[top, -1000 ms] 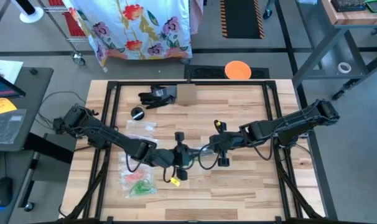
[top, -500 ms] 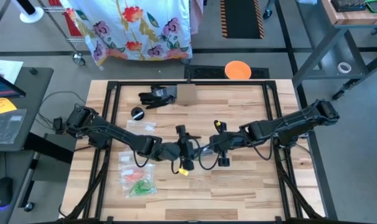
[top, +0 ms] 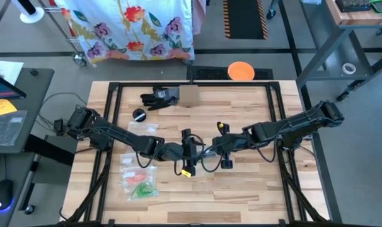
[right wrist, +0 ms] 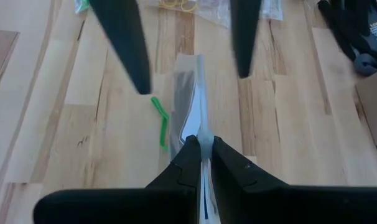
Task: Sort rubber bands
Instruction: Close the transparent zip bag
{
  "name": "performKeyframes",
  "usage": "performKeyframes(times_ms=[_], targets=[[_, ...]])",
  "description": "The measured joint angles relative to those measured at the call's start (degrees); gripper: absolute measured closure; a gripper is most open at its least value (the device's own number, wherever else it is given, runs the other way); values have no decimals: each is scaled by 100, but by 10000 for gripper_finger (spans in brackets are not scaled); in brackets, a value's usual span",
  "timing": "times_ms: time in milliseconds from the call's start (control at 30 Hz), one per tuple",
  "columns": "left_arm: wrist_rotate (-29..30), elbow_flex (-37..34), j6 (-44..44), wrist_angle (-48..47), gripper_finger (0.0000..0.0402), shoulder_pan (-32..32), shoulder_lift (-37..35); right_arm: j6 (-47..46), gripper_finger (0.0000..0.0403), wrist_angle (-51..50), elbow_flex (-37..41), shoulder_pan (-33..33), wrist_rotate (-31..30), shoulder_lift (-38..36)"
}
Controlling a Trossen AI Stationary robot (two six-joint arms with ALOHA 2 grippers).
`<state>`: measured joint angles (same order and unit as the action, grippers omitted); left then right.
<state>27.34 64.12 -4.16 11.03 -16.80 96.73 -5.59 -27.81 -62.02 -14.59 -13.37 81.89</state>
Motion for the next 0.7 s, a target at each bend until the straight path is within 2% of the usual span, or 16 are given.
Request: performKeyframes(times_ms=[133, 300, 400, 533, 700], targets=[[-165, 0, 119, -9, 205, 76, 0, -2, 385, -2, -2, 0, 0, 0], [-174, 0, 91, -12, 236, 102, 0, 0, 385, 0, -2, 0, 0, 0], [-216, 0, -8, -42, 281, 101, 0, -2, 385, 0, -4, 0, 0, 0], [-264, 0, -92, -9, 378, 101, 0, 0, 385, 0, -4, 0, 4, 0], [-261, 0, -136, -7, 398, 101, 0, -2, 385, -2, -4, 0, 7, 0]])
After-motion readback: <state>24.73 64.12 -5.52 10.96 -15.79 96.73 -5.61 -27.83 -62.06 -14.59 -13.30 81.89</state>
